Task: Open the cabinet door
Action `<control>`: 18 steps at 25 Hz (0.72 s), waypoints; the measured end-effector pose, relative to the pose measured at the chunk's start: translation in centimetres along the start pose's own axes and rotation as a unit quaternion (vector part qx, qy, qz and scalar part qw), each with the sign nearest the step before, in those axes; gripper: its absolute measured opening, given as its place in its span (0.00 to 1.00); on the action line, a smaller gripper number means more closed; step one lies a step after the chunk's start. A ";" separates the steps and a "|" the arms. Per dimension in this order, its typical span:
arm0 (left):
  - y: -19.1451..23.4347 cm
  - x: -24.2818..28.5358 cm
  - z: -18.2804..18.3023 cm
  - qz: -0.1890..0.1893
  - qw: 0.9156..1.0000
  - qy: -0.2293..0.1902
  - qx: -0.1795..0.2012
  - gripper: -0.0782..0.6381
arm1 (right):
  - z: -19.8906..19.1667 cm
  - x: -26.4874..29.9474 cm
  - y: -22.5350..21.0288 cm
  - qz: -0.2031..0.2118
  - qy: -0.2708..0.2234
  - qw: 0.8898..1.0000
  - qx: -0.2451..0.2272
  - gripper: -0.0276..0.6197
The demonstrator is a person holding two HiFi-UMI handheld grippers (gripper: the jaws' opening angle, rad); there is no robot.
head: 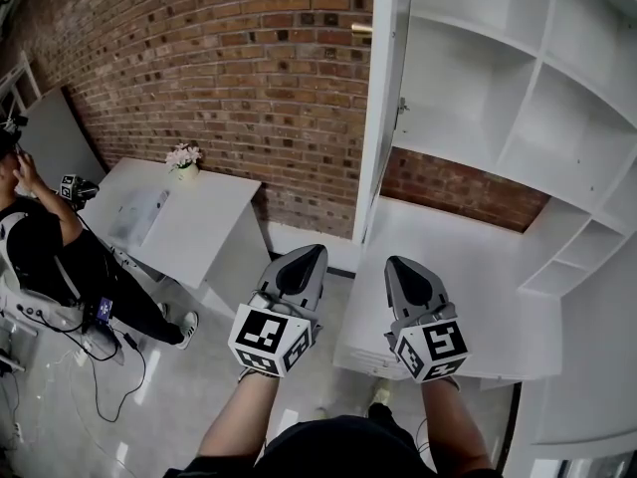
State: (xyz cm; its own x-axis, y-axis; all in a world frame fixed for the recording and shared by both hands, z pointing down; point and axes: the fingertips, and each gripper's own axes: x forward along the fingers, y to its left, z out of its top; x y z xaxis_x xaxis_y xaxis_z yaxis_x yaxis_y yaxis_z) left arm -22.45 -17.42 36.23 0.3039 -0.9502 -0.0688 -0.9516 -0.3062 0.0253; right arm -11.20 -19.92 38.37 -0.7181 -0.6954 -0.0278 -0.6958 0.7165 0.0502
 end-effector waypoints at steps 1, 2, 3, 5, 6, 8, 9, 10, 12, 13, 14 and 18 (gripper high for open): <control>0.0 0.0 0.0 0.000 1.000 0.000 -0.002 0.12 | 0.0 0.1 0.0 0.000 0.001 1.000 -0.001 0.05; 0.1 0.1 0.0 0.001 1.000 0.000 -0.002 0.12 | 0.1 0.1 0.0 0.000 0.002 1.000 -0.002 0.05; 0.1 0.2 0.0 0.001 1.000 0.001 -0.003 0.12 | 0.2 0.2 0.0 0.001 0.002 1.000 -0.003 0.05; 0.1 0.4 0.0 0.002 1.000 0.002 -0.002 0.12 | 0.2 0.4 -0.1 0.001 0.001 1.000 -0.003 0.05; 0.1 0.4 0.0 0.003 1.000 0.002 -0.001 0.12 | 0.2 0.4 -0.1 0.002 0.001 1.000 -0.003 0.05; 0.1 0.4 0.0 0.004 1.000 0.003 0.001 0.12 | 0.3 0.5 0.0 0.003 0.000 1.000 -0.002 0.05; 0.1 0.4 0.0 0.005 1.000 0.003 0.002 0.12 | 0.3 0.5 0.0 0.004 0.000 1.000 -0.002 0.05; 0.2 0.3 0.0 0.005 1.000 0.003 0.002 0.12 | 0.3 0.5 0.1 0.004 0.000 1.000 -0.002 0.05; 0.2 0.4 0.0 0.006 1.000 0.003 0.002 0.12 | 0.3 0.5 0.1 0.005 0.000 1.000 -0.003 0.05; 0.3 0.4 0.0 0.006 1.000 0.004 0.001 0.12 | 0.4 0.5 0.1 0.005 -0.001 1.000 -0.003 0.05; 0.3 0.4 0.0 0.006 1.000 0.004 -0.001 0.12 | 0.4 0.5 0.0 0.004 -0.001 1.000 -0.004 0.05; 0.3 0.6 -0.1 0.005 1.000 0.007 -0.006 0.12 | 0.6 0.6 0.0 0.004 -0.001 1.000 -0.004 0.05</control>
State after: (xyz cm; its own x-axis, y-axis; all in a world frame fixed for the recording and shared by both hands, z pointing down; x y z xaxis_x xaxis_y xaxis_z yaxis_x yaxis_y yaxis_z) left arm -22.60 -18.06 36.27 0.2958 -0.9537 -0.0547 -0.9538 -0.2980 0.0373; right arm -11.59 -20.33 37.75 -0.7230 -0.6902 -0.0284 -0.6905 0.7210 0.0585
